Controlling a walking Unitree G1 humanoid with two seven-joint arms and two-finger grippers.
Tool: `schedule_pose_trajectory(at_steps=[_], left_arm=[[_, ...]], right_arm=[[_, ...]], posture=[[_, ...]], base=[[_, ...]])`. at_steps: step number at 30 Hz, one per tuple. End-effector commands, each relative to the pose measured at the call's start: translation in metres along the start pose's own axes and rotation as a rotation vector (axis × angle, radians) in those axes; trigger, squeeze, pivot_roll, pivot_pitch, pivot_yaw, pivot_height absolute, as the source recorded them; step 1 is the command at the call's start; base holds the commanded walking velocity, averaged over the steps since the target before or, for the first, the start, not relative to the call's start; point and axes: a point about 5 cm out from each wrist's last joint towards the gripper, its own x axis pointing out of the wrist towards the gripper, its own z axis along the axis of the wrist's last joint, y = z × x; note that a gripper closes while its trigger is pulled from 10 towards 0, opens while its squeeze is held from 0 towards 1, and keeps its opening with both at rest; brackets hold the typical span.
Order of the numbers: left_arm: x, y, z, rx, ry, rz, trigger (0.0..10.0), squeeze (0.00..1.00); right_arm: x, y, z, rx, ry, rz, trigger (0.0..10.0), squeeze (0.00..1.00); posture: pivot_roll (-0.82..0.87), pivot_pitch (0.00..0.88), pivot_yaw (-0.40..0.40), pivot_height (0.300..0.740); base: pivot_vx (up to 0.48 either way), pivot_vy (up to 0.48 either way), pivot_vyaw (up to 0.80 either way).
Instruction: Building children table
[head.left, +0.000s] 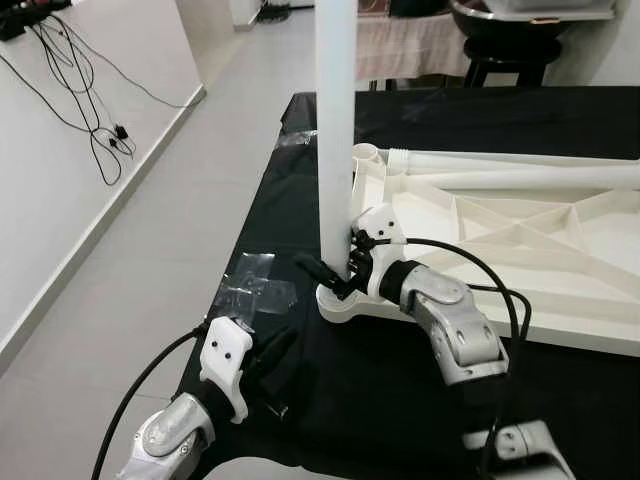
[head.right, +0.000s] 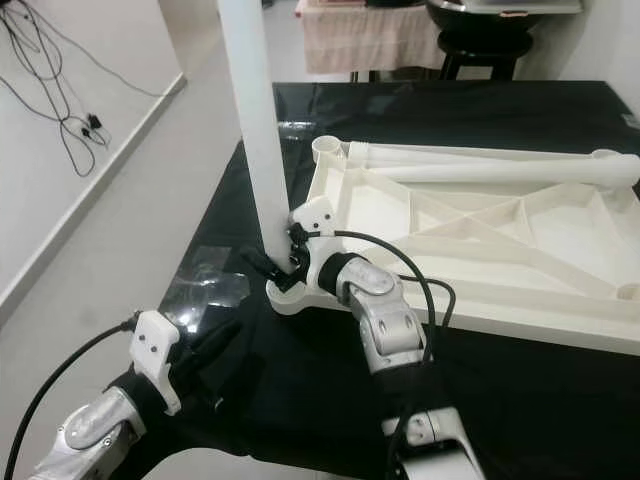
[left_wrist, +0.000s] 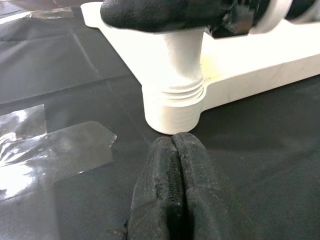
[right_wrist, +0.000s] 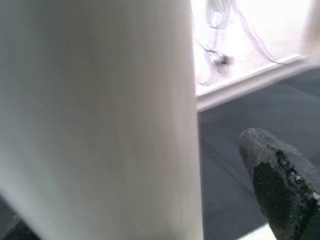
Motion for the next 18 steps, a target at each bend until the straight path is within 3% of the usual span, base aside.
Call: schedule_pose_trajectory(at_steps=[1,4,7,8,9,11,18], left_arm=[[-0.001,-0.001,-0.003,0.005,0.016,0.007,10.0,0.00],[-0.002,-0.001,-0.004,0.007,0.018,0.009,10.0,0.00],[-0.002,-0.001,-0.004,0.008,0.019,0.009,10.0,0.00],[-0.002,-0.002,-0.004,0.009,0.020,0.009,10.0,0.00],[-0.002,-0.002,-0.004,0.009,0.020,0.009,10.0,0.00],[-0.003,-0.002,-0.004,0.013,0.023,0.009,10.0,0.00],[-0.005,-0.003,-0.003,0.015,0.026,0.008,10.0,0.00]], right_arm=[[0.004,0.009,0.000,0.001,-0.017,0.217,10.0,0.00],[0.002,0.014,-0.009,-0.008,0.054,0.406,10.0,0.00],[0.002,0.014,-0.011,-0.004,0.071,0.443,10.0,0.00],[0.003,0.012,-0.014,0.002,0.089,0.438,7.0,0.00],[0.003,0.012,-0.014,0.002,0.089,0.438,7.0,0.00],[0.004,0.005,-0.018,0.015,0.109,0.420,0.0,0.00],[-0.006,-0.010,-0.025,0.009,0.125,0.333,0.0,0.00]], posture=[[0.01,0.139,0.049,0.740],[0.02,0.135,0.054,0.740],[0.02,0.135,0.054,0.740],[0.04,0.134,0.053,0.740],[0.04,0.134,0.053,0.740],[0.05,0.138,0.055,0.740],[0.04,0.150,0.060,0.740]], base=[[0.000,0.000,0.00],[0.000,0.000,0.00],[0.000,0.000,0.00],[0.000,0.000,0.00],[0.000,0.000,0.00],[0.000,0.000,0.00],[0.000,0.000,0.00]])
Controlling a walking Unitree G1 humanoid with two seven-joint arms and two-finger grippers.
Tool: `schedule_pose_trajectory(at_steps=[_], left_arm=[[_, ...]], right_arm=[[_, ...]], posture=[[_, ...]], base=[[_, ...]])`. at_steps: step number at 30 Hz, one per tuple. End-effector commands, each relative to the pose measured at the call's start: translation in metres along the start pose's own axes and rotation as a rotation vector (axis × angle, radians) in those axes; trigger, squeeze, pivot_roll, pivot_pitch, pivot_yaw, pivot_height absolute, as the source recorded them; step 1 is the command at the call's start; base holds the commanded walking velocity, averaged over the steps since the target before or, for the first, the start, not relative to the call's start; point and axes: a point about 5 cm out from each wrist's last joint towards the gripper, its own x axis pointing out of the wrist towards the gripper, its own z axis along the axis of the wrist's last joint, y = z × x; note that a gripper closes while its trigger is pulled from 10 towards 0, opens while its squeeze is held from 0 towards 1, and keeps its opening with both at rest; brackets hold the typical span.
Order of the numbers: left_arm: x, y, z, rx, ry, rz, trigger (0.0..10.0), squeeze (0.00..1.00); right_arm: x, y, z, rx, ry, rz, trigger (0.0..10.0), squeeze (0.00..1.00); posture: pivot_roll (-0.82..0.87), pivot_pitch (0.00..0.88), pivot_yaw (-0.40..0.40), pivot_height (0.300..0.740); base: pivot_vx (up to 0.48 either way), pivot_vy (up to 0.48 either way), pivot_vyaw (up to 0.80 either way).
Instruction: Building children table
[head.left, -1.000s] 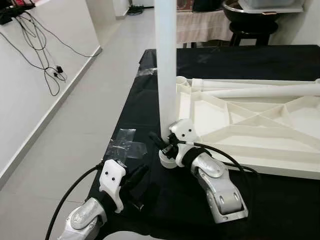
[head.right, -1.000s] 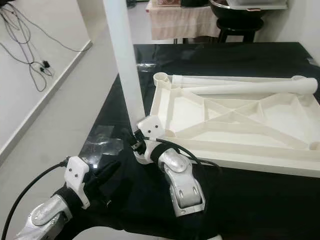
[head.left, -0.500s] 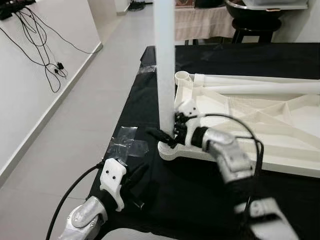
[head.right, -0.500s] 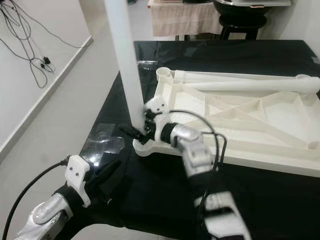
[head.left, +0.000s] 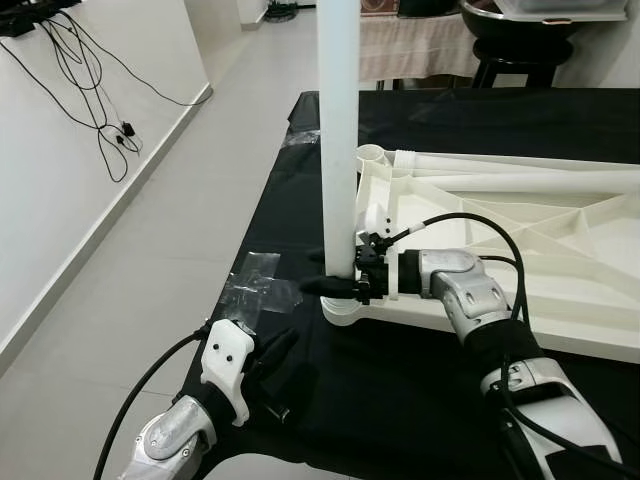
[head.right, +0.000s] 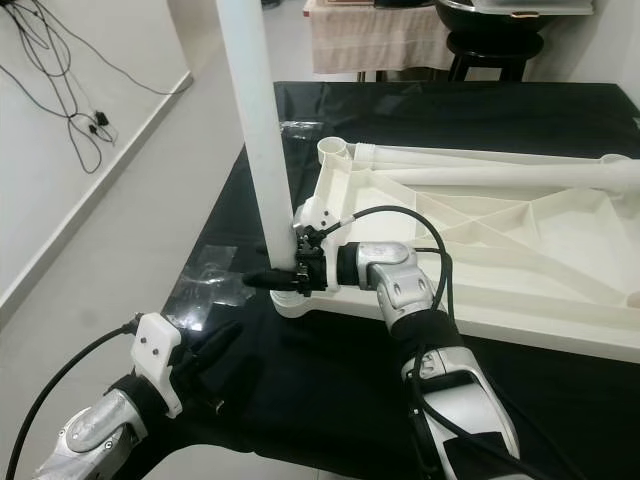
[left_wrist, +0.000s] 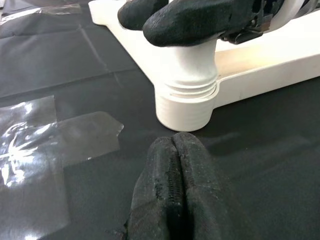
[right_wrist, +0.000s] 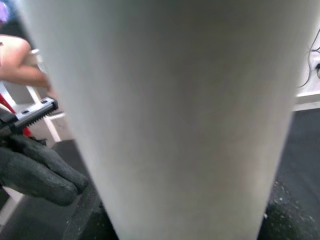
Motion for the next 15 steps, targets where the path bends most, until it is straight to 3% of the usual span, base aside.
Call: schedule_pose_trajectory(at_steps=[1,3,4,5,6,7,8,9,10,11,12,15], left_arm=[[-0.003,-0.001,0.000,0.015,0.016,0.003,10.0,0.00],[-0.004,-0.001,0.000,0.015,0.015,0.003,10.0,0.00],[-0.004,-0.001,0.000,0.015,0.015,0.003,10.0,0.00],[-0.004,-0.001,0.000,0.015,0.015,0.004,10.0,0.00],[-0.005,-0.001,0.001,0.017,0.015,0.005,10.0,0.00],[-0.005,-0.001,0.001,0.017,0.015,0.005,10.0,0.00],[-0.006,0.000,0.001,0.018,0.015,0.006,10.0,0.00],[-0.006,0.001,0.001,0.020,0.016,0.007,10.0,0.00],[-0.006,0.001,0.001,0.020,0.016,0.007,10.0,0.00],[-0.006,0.002,0.001,0.021,0.017,0.005,10.0,0.00],[-0.006,0.003,0.001,0.022,0.018,0.003,10.0,0.00],[-0.003,0.004,-0.001,0.022,0.023,-0.009,10.0,0.00]], right_arm=[[0.001,0.002,-0.015,0.034,0.041,-0.015,0.0,0.00],[-0.009,0.000,-0.025,0.035,0.050,-0.172,0.0,0.00],[-0.009,0.000,-0.025,0.035,0.050,-0.172,0.0,0.00],[-0.014,0.004,-0.033,0.048,0.068,-0.267,0.0,0.00],[-0.016,0.012,-0.046,0.054,0.127,-0.503,0.0,0.00],[-0.016,0.012,-0.046,0.054,0.127,-0.503,0.0,0.00],[-0.021,0.018,-0.053,0.051,0.167,-0.676,0.0,0.00],[-0.018,0.043,-0.058,0.123,0.160,-0.815,0.0,0.00],[-0.018,0.043,-0.058,0.123,0.160,-0.815,0.0,0.00],[-0.012,0.069,-0.057,0.108,0.171,-0.857,0.0,0.00],[-0.008,0.082,-0.049,0.037,0.165,-0.842,0.0,0.00],[-0.008,0.076,-0.042,0.046,0.117,-0.861,0.0,0.00]], posture=[[0.04,0.152,0.060,0.740],[0.03,0.162,0.055,0.740],[0.03,0.162,0.055,0.740],[0.03,0.164,0.050,0.740],[0.04,0.165,0.052,0.740],[0.04,0.165,0.052,0.740],[0.03,0.168,0.052,0.740],[0.03,0.177,0.055,0.740],[0.03,0.177,0.055,0.740],[0.02,0.176,0.062,0.740],[0.02,0.173,0.065,0.740],[0.01,0.143,0.074,0.740]], base=[[0.000,0.000,0.00],[0.000,0.000,0.00],[0.000,0.000,0.00],[0.000,0.000,0.00],[0.000,0.000,0.00],[0.000,0.000,0.00],[0.000,0.000,0.00],[0.000,0.000,0.00],[0.000,0.000,0.00],[0.000,0.000,0.00],[0.000,0.000,0.00],[0.000,0.000,0.00]])
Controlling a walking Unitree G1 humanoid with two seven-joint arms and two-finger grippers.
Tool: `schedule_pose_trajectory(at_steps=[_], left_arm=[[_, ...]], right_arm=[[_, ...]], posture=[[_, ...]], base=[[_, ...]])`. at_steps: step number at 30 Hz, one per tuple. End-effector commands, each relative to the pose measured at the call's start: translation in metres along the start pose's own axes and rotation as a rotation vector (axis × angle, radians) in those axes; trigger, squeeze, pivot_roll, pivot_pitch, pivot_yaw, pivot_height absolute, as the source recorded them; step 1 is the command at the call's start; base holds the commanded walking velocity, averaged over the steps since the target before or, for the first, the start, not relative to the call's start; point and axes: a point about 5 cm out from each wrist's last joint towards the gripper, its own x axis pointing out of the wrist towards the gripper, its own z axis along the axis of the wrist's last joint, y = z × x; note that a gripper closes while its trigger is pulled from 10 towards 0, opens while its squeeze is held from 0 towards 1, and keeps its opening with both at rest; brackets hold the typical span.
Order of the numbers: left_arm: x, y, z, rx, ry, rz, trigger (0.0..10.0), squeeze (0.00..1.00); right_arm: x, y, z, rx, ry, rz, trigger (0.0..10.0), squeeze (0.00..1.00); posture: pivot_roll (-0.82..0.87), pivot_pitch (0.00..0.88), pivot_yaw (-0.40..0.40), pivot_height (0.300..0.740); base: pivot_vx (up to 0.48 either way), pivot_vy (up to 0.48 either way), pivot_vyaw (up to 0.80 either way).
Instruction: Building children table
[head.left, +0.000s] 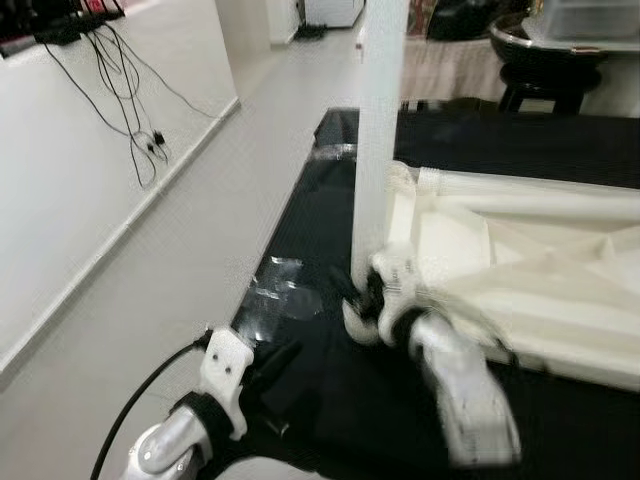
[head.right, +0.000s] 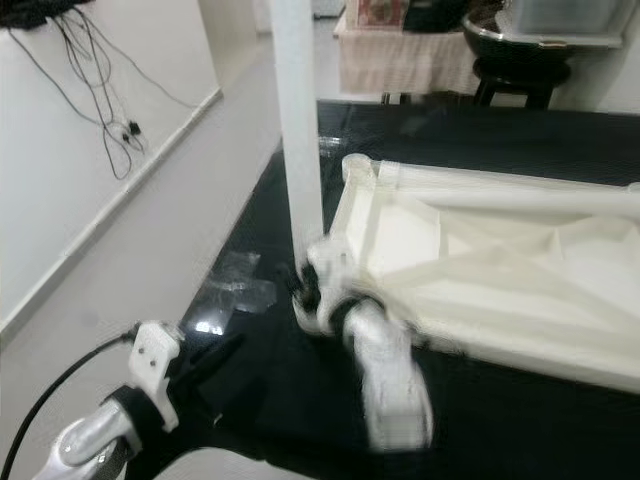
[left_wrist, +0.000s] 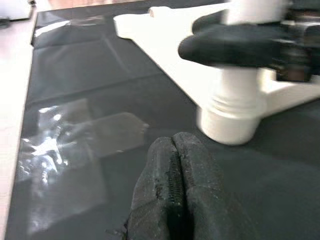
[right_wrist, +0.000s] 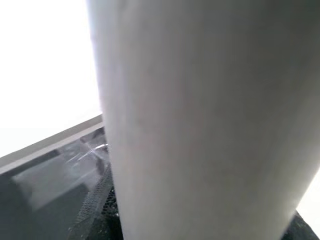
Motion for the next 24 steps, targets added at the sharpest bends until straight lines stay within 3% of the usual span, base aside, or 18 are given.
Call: schedule_pose_trajectory(at_steps=[1,4,5,10,11,12,15,16,17,18,19,20,23,24], left_arm=[[-0.001,0.001,-0.006,0.001,0.034,-0.013,10.0,0.00],[0.002,0.002,-0.008,0.001,0.038,-0.023,10.0,0.00],[0.003,0.002,-0.009,0.001,0.037,-0.020,10.0,0.00],[0.005,0.004,-0.009,0.001,0.030,-0.003,10.0,0.00],[0.006,0.004,-0.009,0.002,0.026,0.007,10.0,0.00],[0.007,0.005,-0.010,0.003,0.024,0.012,10.0,0.00],[0.007,0.005,-0.010,0.004,0.024,0.014,10.0,0.00],[0.009,0.005,-0.011,0.004,0.025,0.012,10.0,0.00],[0.010,0.005,-0.011,0.004,0.026,0.010,10.0,0.00],[0.010,0.005,-0.011,0.004,0.026,0.010,10.0,0.00],[0.010,0.005,-0.011,0.003,0.026,0.008,10.0,0.00],[0.011,0.005,-0.012,0.003,0.027,0.006,10.0,0.00],[0.011,0.005,-0.012,0.003,0.027,0.005,10.0,0.00],[0.012,0.005,-0.012,0.002,0.025,0.004,10.0,0.00]], right_arm=[[0.000,-0.005,-0.020,-0.001,0.128,-0.027,0.0,0.00],[0.008,-0.010,-0.023,0.026,0.135,-0.013,0.0,0.00],[0.012,-0.009,-0.024,0.020,0.141,0.005,10.0,0.00],[0.017,-0.007,-0.019,0.049,0.118,0.030,10.0,0.00],[0.019,-0.004,-0.011,0.083,0.083,0.096,10.0,0.96],[0.020,-0.001,-0.002,0.118,0.028,0.228,10.0,1.00],[0.019,0.001,0.005,0.136,-0.009,0.320,10.0,1.00],[0.016,-0.002,0.010,0.105,-0.056,0.476,10.0,1.00],[0.015,-0.006,0.010,0.080,-0.061,0.519,10.0,0.65],[0.015,-0.006,0.010,0.080,-0.061,0.519,10.0,0.65],[0.015,-0.011,0.008,0.058,-0.057,0.549,10.0,0.25],[0.016,-0.015,0.007,0.055,-0.052,0.574,10.0,0.00],[0.016,-0.018,0.006,0.055,-0.049,0.587,10.0,0.00],[0.018,-0.027,0.004,0.069,-0.049,0.613,10.0,0.00]], posture=[[0.01,0.143,0.074,0.740],[0.01,0.133,0.067,0.740],[0.01,0.129,0.064,0.740],[0.01,0.114,0.052,0.740],[0.02,0.109,0.049,0.740],[0.02,0.100,0.049,0.740],[0.02,0.100,0.049,0.740],[0.02,0.086,0.052,0.740],[0.02,0.084,0.053,0.740],[0.02,0.084,0.053,0.740],[0.02,0.082,0.051,0.740],[0.02,0.082,0.051,0.740],[0.02,0.082,0.051,0.740],[0.02,0.077,0.050,0.740]], base=[[0.000,0.000,0.00],[0.000,0.000,0.00],[0.000,0.000,0.00],[0.000,0.000,0.00],[0.000,0.000,0.00],[0.000,0.000,0.00],[0.000,0.000,0.00],[0.000,0.000,0.00],[0.000,0.000,0.00],[0.000,0.000,0.00],[0.000,0.000,0.00],[0.000,0.000,0.00],[0.000,0.000,0.00],[0.000,0.000,0.00]])
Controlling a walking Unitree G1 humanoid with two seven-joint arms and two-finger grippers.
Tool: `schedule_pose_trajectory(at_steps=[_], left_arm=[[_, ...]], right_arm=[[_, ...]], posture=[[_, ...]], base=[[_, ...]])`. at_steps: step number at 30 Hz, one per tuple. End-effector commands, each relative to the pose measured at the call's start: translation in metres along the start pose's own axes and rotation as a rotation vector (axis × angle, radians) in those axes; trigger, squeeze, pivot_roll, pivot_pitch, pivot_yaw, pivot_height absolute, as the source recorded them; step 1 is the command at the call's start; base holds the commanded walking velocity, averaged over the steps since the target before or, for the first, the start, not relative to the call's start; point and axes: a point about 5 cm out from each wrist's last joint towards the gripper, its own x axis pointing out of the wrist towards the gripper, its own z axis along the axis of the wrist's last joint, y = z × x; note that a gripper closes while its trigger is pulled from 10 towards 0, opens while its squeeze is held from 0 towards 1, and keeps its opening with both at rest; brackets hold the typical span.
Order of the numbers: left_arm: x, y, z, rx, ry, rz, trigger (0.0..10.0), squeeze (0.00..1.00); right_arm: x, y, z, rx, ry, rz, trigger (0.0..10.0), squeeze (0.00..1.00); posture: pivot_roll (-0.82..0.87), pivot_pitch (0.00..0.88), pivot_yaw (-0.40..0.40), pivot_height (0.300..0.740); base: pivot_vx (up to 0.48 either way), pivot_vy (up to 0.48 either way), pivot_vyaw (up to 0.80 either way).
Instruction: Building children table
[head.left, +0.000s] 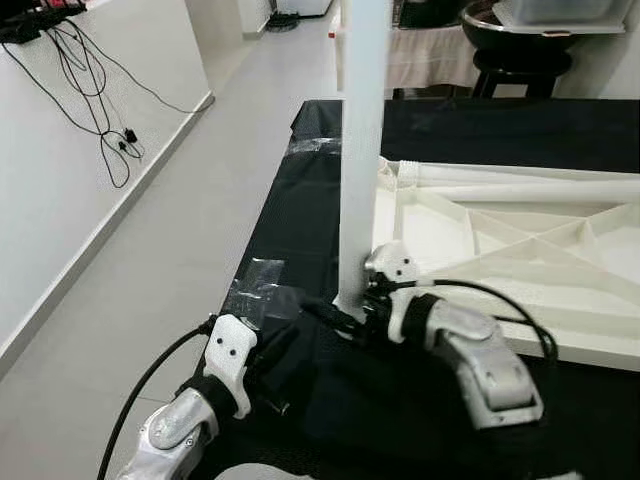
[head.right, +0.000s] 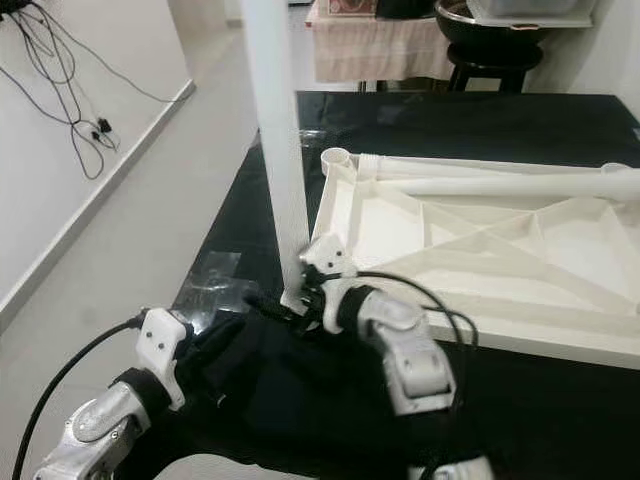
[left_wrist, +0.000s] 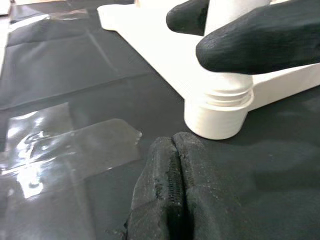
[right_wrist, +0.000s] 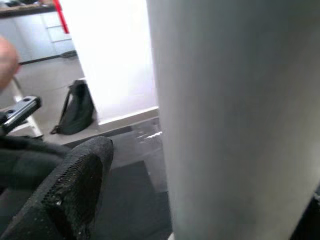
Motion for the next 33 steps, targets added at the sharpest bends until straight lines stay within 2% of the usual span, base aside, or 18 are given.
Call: schedule_pose_trajectory(at_steps=[1,4,5,6,7,8,15,20,21,22,23,24,25,26,27,28,30,33], left_arm=[[-0.002,0.001,-0.004,0.002,0.009,0.005,10.0,0.00],[0.000,0.000,-0.004,0.002,0.008,0.004,10.0,0.00],[0.001,-0.001,-0.005,0.003,0.007,0.004,10.0,0.00],[0.001,-0.001,-0.005,0.003,0.007,0.004,10.0,0.00],[0.001,-0.001,-0.005,0.003,0.007,0.004,10.0,0.00],[0.001,-0.001,-0.005,0.003,0.007,0.004,10.0,0.00],[0.001,-0.002,-0.006,0.002,0.006,0.004,10.0,0.00],[-0.001,-0.003,-0.005,-0.001,0.004,0.002,10.0,0.00],[-0.002,-0.003,-0.005,-0.001,0.003,0.003,10.0,0.00],[-0.002,-0.003,-0.005,-0.001,0.003,0.003,10.0,0.00],[-0.003,-0.003,-0.005,-0.001,0.002,0.003,10.0,0.00],[-0.003,-0.002,-0.004,-0.001,0.002,0.004,10.0,0.00],[-0.003,-0.002,-0.004,-0.001,0.002,0.004,10.0,0.00],[-0.004,-0.002,-0.004,0.000,0.001,0.005,10.0,0.00],[-0.005,0.000,-0.004,0.002,0.002,0.004,10.0,0.00],[-0.005,0.000,-0.004,0.002,0.002,0.004,10.0,0.00],[-0.006,0.002,-0.004,0.004,0.005,0.006,10.0,0.00],[-0.004,0.002,-0.004,0.004,0.007,-0.003,10.0,0.00]], right_arm=[[0.003,0.001,-0.002,0.017,-0.014,0.058,10.0,0.00],[-0.005,-0.022,-0.006,0.048,0.006,0.100,10.0,0.00],[-0.006,-0.026,-0.006,0.050,0.010,0.106,9.2,0.00],[-0.006,-0.026,-0.006,0.050,0.010,0.106,9.2,0.00],[-0.006,-0.030,-0.004,0.053,0.001,0.107,3.4,0.00],[-0.005,-0.033,-0.002,0.066,-0.013,0.105,0.0,0.00],[-0.004,-0.040,0.004,0.069,-0.043,0.136,0.0,0.00],[-0.014,-0.031,-0.009,0.050,-0.025,0.091,0.0,0.00],[-0.014,-0.025,-0.015,0.053,-0.013,0.017,0.0,0.00],[-0.014,-0.025,-0.015,0.053,-0.013,0.017,0.0,0.00],[-0.012,-0.020,-0.021,0.078,-0.008,-0.082,0.0,0.00],[-0.010,-0.013,-0.034,0.071,0.041,-0.355,0.0,0.00],[-0.010,-0.013,-0.034,0.071,0.041,-0.355,0.0,0.00],[-0.011,-0.008,-0.041,0.057,0.073,-0.555,0.0,0.00],[-0.008,0.006,-0.034,-0.097,0.106,-0.610,0.0,0.00],[-0.008,0.006,-0.034,-0.097,0.106,-0.610,0.0,0.00],[0.000,0.022,-0.022,-0.088,0.055,-0.560,0.0,0.00],[0.005,0.026,-0.026,-0.068,0.072,-0.498,0.0,0.00]], posture=[[0.02,0.077,0.050,0.740],[0.03,0.071,0.048,0.740],[0.03,0.071,0.048,0.740],[0.03,0.071,0.048,0.740],[0.02,0.071,0.046,0.740],[0.02,0.072,0.044,0.740],[0.01,0.071,0.046,0.740],[0.00,0.079,0.039,0.740],[-0.02,0.090,0.028,0.740],[-0.02,0.090,0.028,0.740],[-0.02,0.090,0.028,0.740],[-0.02,0.092,0.024,0.740],[-0.02,0.092,0.024,0.740],[-0.02,0.098,0.022,0.740],[-0.02,0.105,0.036,0.740],[-0.02,0.105,0.036,0.740],[-0.05,0.098,0.057,0.740],[-0.03,0.095,0.042,0.740]], base=[[0.000,0.000,0.00],[0.000,0.000,0.00],[0.000,0.000,0.00],[0.000,0.000,0.00],[0.000,0.000,0.00],[0.000,0.000,0.00],[0.000,0.000,0.00],[0.000,0.000,0.00],[0.000,0.000,0.00],[0.000,0.000,0.00],[0.000,0.000,0.00],[0.000,0.000,0.00],[0.000,0.000,0.00],[0.000,0.000,0.00],[0.000,0.000,0.00],[0.000,0.000,0.00],[0.000,0.000,0.00],[0.000,0.000,0.00]])
